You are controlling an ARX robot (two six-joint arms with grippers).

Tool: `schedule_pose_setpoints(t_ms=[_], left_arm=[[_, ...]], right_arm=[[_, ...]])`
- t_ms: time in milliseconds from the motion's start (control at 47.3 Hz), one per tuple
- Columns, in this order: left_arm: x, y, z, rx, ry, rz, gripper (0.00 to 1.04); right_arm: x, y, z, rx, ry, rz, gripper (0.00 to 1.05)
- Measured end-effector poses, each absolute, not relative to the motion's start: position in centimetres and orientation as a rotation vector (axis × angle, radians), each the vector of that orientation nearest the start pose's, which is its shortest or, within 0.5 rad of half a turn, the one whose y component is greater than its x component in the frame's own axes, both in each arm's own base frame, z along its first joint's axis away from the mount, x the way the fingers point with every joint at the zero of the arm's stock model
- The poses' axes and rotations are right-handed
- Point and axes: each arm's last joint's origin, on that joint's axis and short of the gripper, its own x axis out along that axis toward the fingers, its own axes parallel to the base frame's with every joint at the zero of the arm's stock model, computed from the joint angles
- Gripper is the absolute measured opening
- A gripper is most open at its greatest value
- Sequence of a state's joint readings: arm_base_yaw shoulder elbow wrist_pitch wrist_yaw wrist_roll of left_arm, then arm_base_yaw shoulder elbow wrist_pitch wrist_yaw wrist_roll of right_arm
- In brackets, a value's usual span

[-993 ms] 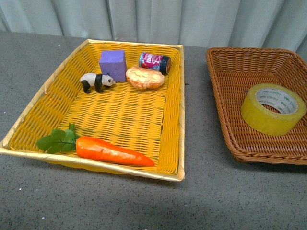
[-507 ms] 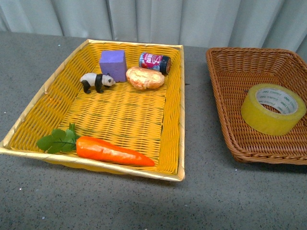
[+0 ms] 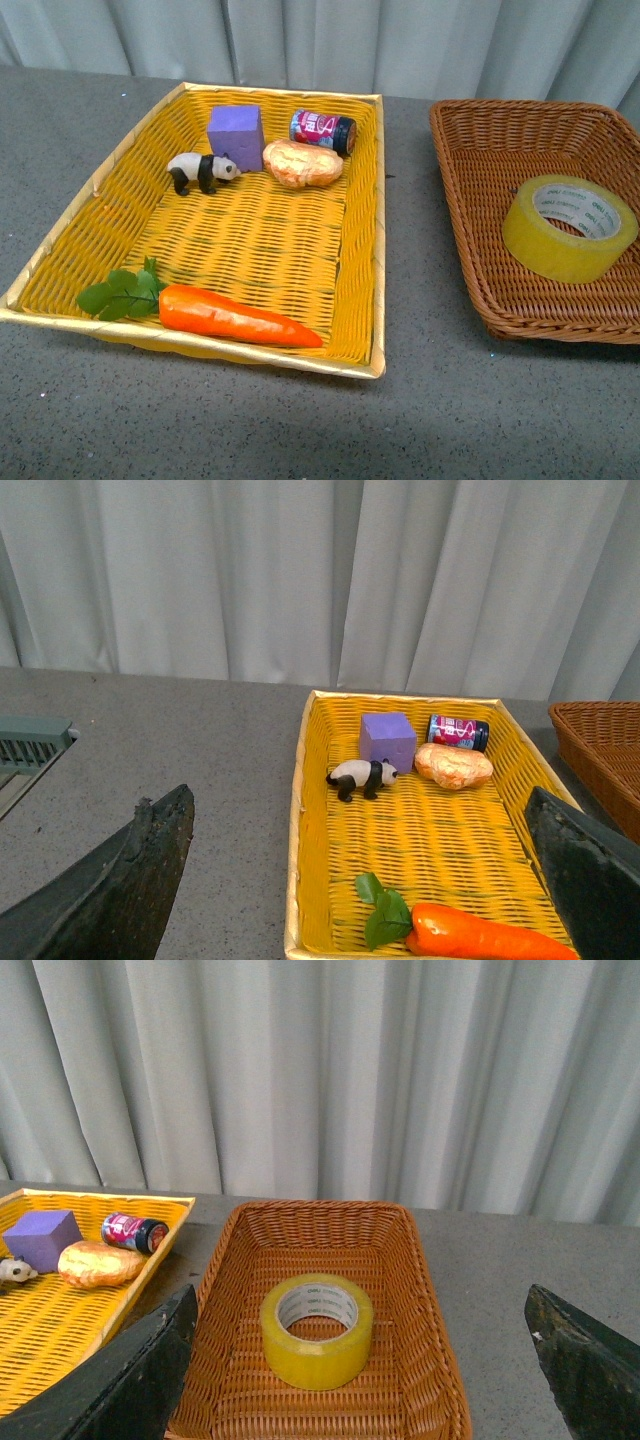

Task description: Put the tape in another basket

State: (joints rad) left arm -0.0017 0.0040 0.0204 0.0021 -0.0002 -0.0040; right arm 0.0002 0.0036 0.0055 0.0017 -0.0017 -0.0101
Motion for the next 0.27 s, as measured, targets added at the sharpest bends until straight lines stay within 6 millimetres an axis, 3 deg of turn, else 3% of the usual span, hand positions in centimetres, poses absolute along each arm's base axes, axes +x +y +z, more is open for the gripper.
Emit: schedule_pose_setpoints(t_ms=[275], left_arm=[[9.67, -0.02, 17.04, -0.004, -0.018, -0.002, 0.98]], right_arm=[[9.76, 0.01, 16.53, -0.01, -0.004, 0.002, 0.96]])
